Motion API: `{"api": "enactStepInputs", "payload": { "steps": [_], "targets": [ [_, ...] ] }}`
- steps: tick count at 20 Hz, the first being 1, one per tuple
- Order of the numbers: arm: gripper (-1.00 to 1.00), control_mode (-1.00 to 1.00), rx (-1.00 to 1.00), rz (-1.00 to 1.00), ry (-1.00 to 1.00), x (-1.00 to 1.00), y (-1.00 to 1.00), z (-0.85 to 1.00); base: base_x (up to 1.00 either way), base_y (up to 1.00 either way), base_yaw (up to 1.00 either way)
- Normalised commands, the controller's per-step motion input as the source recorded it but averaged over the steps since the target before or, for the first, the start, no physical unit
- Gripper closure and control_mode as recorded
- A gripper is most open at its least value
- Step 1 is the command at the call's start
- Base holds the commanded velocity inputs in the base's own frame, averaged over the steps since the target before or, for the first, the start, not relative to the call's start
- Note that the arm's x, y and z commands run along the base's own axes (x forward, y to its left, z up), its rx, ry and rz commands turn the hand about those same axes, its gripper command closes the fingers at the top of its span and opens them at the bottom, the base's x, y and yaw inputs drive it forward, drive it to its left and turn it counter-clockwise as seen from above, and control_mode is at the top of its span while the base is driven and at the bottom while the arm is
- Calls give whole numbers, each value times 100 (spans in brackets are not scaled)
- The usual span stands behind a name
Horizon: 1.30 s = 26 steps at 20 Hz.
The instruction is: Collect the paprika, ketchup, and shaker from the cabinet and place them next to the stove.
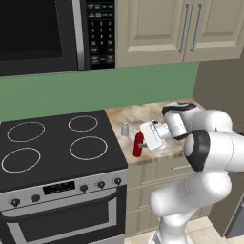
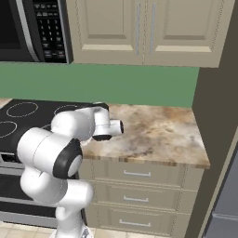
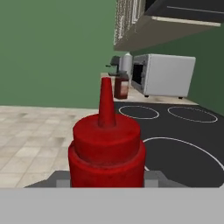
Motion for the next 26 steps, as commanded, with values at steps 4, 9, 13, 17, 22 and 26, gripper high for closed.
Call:
{"api": "enactStepInputs", "payload": {
  "steps": [4,9,13,17,22,26],
  "targets": [
    [100,-100,0,2,-3,10,-1,-4,0,0,0],
    [100,-100,0,0,-7,8,-5,0,0,0,0],
    [100,-100,0,0,-7,7,-5,0,0,0,0],
    [100,-100,0,0,-2,11,0,-3,0,0,0],
    [100,-100,0,1,0,16,0,-6,0,0,0],
    [100,-100,0,2,0,18,0,-1,0,0,0]
  ]
}}
